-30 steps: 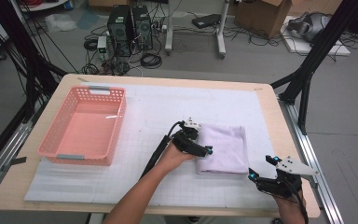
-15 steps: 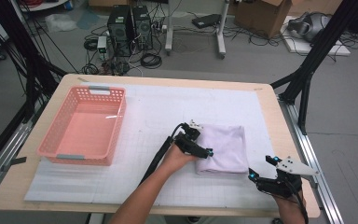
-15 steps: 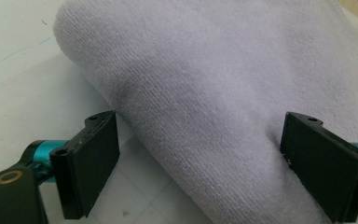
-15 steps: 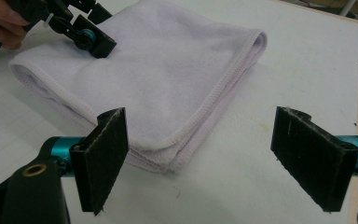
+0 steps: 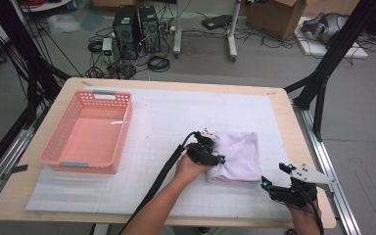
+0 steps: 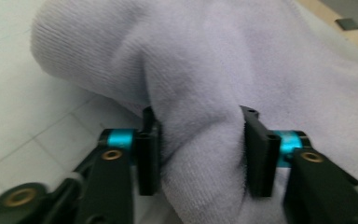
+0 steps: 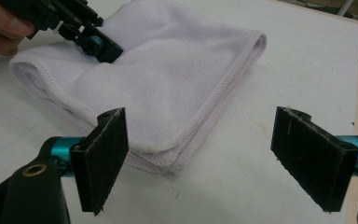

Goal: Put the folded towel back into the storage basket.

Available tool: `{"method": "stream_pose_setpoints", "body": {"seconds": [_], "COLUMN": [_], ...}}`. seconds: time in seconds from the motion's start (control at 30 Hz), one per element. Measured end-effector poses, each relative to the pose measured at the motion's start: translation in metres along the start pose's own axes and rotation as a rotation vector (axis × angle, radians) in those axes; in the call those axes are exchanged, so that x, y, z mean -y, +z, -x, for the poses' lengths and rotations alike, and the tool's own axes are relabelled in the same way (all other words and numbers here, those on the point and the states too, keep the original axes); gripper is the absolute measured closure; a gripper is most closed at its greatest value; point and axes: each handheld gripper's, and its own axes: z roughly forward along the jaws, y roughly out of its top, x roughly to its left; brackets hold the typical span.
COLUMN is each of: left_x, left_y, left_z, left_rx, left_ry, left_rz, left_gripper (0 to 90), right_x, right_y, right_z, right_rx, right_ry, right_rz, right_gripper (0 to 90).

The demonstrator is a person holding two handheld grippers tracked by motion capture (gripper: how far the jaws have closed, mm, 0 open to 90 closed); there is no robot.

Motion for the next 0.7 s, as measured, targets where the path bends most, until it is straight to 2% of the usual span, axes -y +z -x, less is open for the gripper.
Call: {"method": "stream_pose_setpoints", "body": {"seconds": [0.13, 0.27, 0.37, 0.7], "left_x": [0.003, 0.009, 0.008, 0.003], "left_y": [-0.002, -0.004, -0.01, -0.036], "left_z": [-0.005, -0.006, -0.006, -0.001], "left_rx": [0.031, 0.052, 0.069, 0.117], "left_ry": [-0.02, -0.015, 0.008, 0.057], "left_rz": [0.022, 0.078, 0.098, 0.209], "left_gripper": [65.4, 67.8, 68.5, 68.8], "right_x": [0.0, 0.001, 0.001, 0.0], "right_y": [0.0, 0.0, 0.001, 0.0], "right_z": [0.001, 0.001, 0.001, 0.0], "right_rx": [0.003, 0.001, 0.0, 0.001], "right_ry": [0.002, 0.0, -0.001, 0.005], "right_rz": [0.0, -0.001, -0.001, 0.0], "right_gripper": [17.8, 17.8, 17.8, 17.8]}}
